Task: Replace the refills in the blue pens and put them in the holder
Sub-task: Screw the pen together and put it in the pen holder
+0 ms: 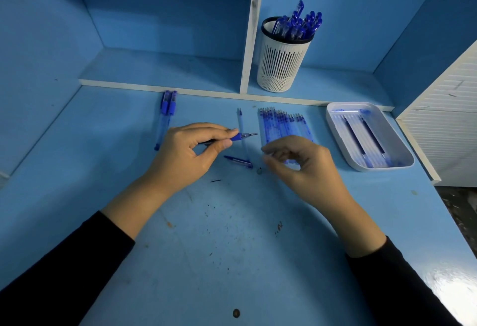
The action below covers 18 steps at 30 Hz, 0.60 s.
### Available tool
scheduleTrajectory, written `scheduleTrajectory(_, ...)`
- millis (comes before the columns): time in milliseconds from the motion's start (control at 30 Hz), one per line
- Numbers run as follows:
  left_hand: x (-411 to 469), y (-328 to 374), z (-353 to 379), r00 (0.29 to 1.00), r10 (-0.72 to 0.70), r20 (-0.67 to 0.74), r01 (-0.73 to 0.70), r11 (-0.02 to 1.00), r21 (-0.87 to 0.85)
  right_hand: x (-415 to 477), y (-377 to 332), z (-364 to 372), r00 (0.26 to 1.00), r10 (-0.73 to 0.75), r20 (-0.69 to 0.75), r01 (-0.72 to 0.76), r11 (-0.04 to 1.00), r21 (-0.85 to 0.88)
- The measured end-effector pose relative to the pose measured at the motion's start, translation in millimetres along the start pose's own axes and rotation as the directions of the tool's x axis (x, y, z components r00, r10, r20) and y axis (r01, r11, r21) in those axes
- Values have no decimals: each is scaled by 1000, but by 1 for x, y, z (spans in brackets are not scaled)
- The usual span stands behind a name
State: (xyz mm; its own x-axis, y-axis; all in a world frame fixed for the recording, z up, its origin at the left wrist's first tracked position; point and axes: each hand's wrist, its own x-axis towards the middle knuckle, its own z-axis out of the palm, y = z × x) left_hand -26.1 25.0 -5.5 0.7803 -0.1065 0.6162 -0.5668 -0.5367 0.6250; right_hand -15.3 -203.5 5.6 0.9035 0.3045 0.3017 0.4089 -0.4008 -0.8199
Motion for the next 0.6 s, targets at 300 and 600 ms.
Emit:
scheduleTrajectory(300,-7,-1,-9,997,-6,82,6,1000,7,-5,1,6,997,-7,79,12,998,-56)
scheduleTrajectory(600,-6,-1,-6,996,9,84,-9,1000,1,-3,-15,10,963,258,-76,-182,835,519)
